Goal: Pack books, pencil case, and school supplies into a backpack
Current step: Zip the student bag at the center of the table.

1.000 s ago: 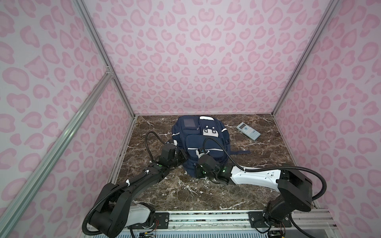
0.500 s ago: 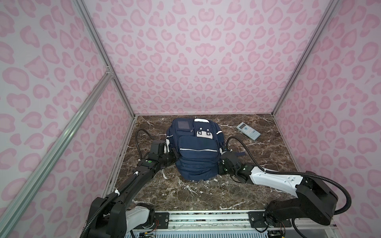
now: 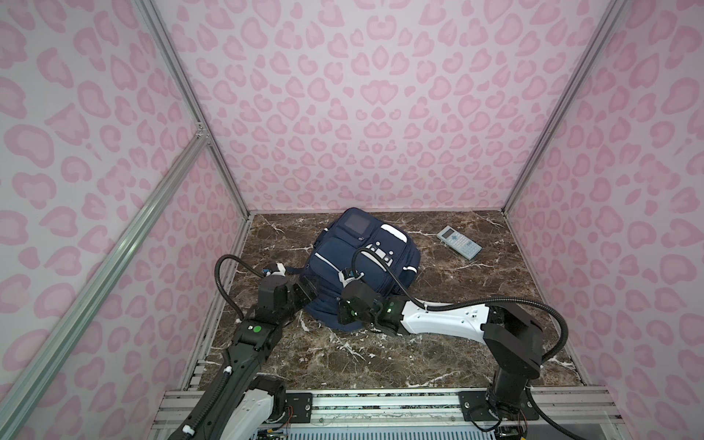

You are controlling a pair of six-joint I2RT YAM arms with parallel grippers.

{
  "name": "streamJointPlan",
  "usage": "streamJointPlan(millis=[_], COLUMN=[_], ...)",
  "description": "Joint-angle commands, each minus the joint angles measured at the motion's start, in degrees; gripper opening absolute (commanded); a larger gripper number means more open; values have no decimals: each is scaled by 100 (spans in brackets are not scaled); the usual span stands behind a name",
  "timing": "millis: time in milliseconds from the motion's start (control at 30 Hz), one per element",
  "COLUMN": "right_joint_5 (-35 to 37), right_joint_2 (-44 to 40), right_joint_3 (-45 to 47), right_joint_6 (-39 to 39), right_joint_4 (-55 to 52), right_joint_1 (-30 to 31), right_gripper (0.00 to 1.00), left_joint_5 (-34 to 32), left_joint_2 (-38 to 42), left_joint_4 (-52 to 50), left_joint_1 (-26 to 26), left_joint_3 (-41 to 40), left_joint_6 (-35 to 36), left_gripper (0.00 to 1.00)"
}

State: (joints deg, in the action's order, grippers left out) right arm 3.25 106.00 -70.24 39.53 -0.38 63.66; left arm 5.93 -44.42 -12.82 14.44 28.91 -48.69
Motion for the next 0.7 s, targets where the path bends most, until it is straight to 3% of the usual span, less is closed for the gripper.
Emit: streamJointPlan(millis=[0,133,267,300,400,567,667], right_joint_5=[-233,-240,-95,-119,-90,594,1035], right_joint_2=[106,49,33,43,7,-446,-924], right_joint_3=[43,88,49,30,39,638,1352], right_joint_6=[113,-42,-238,-253,-307,-306,-224], right_joint_4=[472,482,402,382,253,-665,-1098], right_joint_1=[49,219,338,340,332,246,121], right_gripper=[0,0,0,0,0,0,0], left_joint_5=[442,411,646,679,717,477,680], left_joint_2=[149,-417,-1294,-1477,-1722,-1238,-1052], left_joint_4=[751,1999,2556,2629,2611,1216,744], left_joint_1=[122,339,565,589,578,405,119], left_joint_3=[-507,-583,-467,-465,-354,137,268], left_joint_6=[-754,-731,-821,-867,-798,-323,-151], left_gripper=[79,77,67,57,5,3,3])
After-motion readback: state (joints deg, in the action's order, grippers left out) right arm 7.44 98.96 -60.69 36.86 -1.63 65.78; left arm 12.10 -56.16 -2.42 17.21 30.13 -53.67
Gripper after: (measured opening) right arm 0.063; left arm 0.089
